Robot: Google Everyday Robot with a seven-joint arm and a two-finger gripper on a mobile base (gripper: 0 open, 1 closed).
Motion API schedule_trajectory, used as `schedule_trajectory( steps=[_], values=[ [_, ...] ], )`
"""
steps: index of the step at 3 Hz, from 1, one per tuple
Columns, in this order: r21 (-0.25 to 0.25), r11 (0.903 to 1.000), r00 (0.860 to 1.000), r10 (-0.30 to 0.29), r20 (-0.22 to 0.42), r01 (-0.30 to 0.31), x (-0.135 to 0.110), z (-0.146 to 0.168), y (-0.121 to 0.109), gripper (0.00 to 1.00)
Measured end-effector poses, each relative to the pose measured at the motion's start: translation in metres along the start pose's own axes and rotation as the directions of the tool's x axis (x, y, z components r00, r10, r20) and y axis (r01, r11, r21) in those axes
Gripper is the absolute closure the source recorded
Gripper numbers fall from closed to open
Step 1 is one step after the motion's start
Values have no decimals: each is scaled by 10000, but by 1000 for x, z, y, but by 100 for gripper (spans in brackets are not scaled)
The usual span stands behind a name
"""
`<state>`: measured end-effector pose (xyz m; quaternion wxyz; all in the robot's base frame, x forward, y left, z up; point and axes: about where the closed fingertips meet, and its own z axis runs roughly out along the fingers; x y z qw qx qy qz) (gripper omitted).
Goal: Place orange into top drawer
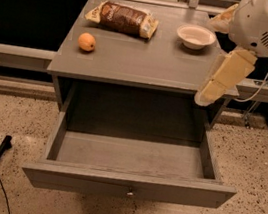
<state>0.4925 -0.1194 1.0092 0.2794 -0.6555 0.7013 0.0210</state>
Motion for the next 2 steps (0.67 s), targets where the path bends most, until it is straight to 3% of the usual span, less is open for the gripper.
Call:
schedule_trajectory(
  steps=[1,2],
  values=[
    [90,10000,9996,-43,285,40,-7,8,-6,0],
    [250,9996,9941,-169,1068,143,-45,47,-29,0]
  ],
)
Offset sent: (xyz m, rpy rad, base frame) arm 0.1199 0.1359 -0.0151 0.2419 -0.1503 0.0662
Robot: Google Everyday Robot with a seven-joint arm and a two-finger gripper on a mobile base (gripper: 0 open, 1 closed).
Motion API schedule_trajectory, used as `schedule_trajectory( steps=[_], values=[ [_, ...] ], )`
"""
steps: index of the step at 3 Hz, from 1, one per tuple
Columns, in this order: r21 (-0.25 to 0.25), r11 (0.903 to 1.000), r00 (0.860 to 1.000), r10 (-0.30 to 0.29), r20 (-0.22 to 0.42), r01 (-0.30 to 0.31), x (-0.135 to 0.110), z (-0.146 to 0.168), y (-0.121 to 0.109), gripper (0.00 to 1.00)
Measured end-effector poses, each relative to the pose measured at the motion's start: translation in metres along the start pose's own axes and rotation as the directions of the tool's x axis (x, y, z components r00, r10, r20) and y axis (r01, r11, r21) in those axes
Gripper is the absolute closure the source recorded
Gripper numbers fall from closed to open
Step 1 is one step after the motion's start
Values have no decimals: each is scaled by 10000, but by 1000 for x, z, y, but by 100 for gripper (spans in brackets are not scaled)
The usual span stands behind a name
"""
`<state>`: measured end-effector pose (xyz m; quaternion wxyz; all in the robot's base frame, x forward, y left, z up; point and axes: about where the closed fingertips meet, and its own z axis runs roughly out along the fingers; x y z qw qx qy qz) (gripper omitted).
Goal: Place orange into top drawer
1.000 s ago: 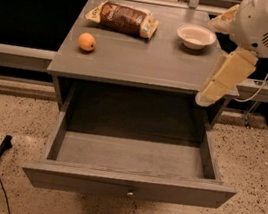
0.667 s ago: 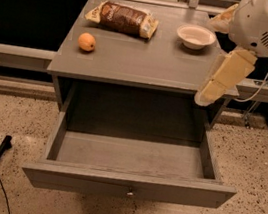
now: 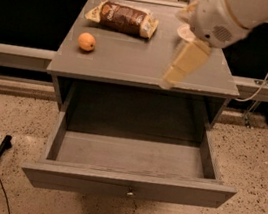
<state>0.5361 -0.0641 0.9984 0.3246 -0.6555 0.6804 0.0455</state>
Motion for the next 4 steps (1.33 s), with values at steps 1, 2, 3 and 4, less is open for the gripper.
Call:
schedule_trajectory(
  steps=[1,2,3,4],
  values=[
    [250,9996,9975,-103,704,86,-39,47,-28,0],
    [281,9995,9968,-151,788,129,-45,51,-30,0],
    [138,9998,9918,89,1278,-108,-46,54,-31,0],
    [-169,9986,9755,527,2137,-502,-63,104,-52,0]
  ],
)
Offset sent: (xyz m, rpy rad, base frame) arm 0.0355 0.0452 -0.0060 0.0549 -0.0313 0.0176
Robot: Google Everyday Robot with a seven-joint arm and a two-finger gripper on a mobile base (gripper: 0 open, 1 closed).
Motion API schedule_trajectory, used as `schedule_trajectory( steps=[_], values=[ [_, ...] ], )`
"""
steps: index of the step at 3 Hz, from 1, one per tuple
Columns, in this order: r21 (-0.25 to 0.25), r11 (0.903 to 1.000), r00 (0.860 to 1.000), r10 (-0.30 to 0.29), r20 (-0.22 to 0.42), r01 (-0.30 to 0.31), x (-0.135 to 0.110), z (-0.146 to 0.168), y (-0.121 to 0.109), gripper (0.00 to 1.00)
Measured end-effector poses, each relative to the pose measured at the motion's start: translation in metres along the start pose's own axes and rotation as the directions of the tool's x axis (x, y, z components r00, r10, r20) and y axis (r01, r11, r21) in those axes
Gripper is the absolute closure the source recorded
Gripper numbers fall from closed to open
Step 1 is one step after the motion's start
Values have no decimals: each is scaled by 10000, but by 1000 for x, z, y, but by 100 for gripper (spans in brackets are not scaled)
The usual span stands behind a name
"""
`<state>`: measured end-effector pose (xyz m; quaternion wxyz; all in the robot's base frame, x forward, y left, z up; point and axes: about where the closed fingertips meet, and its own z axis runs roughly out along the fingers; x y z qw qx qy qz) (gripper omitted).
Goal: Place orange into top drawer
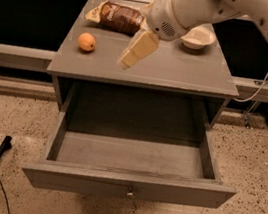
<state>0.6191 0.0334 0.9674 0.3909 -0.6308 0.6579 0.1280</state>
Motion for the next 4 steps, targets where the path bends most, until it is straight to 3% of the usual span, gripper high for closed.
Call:
schedule_trajectory(
  steps=[1,2,3,4],
  values=[
    [326,9993,9994,197,268,-206,-6,44,-26,0],
    [321,9992,9989,227,404,-240,-10,87,-46,0],
    [247,9995,9992,173,352,-181,-13,119,-67,0],
    [304,9977,9963,594,625,-614,-13,141,-89,0]
  ],
)
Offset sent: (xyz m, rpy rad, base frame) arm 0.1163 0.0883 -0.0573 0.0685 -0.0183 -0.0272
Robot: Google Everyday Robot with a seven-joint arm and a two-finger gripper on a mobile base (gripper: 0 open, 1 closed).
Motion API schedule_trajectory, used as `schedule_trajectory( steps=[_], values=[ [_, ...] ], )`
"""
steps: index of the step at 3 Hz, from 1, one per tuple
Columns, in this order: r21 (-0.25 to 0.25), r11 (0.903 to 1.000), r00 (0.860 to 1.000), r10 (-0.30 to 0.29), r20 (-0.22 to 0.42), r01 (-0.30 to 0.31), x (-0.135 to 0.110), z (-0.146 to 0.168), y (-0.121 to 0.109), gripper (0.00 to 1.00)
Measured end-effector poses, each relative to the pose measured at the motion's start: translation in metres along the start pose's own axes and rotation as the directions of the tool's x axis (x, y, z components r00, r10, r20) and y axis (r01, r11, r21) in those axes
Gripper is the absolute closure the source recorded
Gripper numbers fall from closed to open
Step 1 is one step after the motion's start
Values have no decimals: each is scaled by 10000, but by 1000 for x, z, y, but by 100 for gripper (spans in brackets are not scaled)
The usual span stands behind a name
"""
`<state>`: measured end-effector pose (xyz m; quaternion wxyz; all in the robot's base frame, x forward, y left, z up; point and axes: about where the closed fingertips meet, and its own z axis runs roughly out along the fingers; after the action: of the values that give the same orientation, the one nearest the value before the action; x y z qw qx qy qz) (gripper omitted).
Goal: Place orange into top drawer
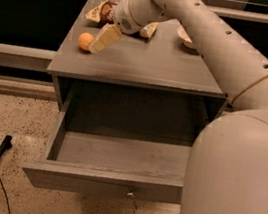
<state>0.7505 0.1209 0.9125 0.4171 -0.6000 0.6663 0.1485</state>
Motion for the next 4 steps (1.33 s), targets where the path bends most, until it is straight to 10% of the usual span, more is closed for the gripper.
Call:
schedule_trajectory(
  steps=[3,4],
  values=[
    [-696,9840,9837,1686,622,-1642,-5,77,-7,0],
    [-1225,9760,9790,1900,742,-1801,-15,97,6,18]
  ],
)
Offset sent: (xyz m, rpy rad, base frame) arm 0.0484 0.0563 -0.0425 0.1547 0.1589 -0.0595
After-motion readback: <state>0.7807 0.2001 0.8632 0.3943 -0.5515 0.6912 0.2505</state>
